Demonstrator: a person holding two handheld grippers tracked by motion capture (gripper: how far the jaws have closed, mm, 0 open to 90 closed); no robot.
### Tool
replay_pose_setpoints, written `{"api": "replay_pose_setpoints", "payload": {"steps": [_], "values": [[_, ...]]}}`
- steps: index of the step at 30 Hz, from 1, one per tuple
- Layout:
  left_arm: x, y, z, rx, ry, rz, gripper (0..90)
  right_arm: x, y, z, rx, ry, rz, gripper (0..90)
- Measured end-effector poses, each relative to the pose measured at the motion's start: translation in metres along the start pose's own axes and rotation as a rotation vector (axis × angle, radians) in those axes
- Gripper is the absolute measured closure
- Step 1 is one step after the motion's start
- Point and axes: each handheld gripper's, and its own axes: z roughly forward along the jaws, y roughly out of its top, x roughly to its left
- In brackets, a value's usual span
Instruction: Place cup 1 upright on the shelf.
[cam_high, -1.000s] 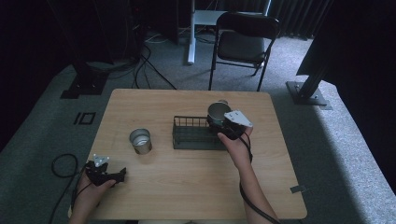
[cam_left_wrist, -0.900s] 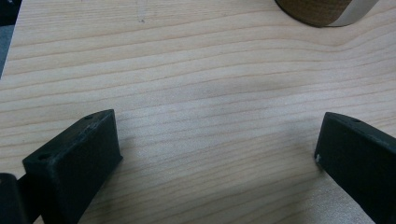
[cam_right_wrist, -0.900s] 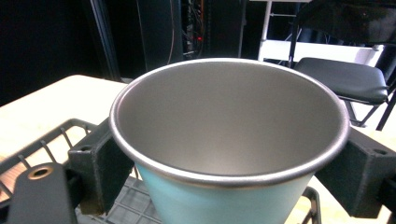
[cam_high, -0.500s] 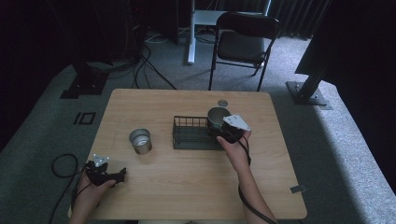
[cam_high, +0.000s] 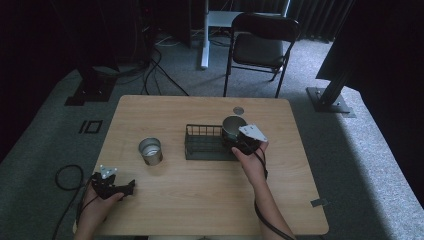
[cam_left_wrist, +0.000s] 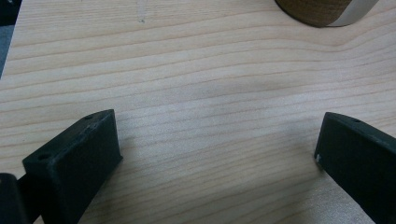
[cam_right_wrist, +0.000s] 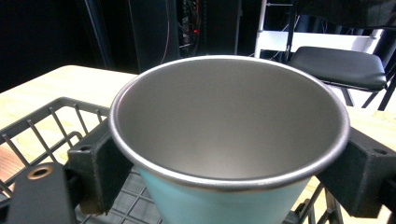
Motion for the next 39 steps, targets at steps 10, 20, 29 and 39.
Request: {"api": "replay_pose_setpoints", "payload": {"steps": [10, 20, 29, 39], "values": [[0.000, 0.000, 0.000, 0.000, 0.000, 0.000, 0.6, -0.001, 0.003, -0.001, 0.030, 0.026, -0.009, 11.8], [0.000, 0.000, 0.000, 0.001, 0.000, 0.000, 0.6, -0.004, 0.003, -0.008, 0.026, 0.067, -0.015, 10.8], [0.000, 0.000, 0.000, 0.000, 0.000, 0.000, 0.6, -0.005, 0.002, -0.012, 0.020, 0.072, -0.029, 10.8], [0.000, 0.000, 0.000, 0.001, 0.000, 0.000, 0.6, -0.009, -0.001, -0.021, 0.022, 0.085, -0.046, 10.8]]}}
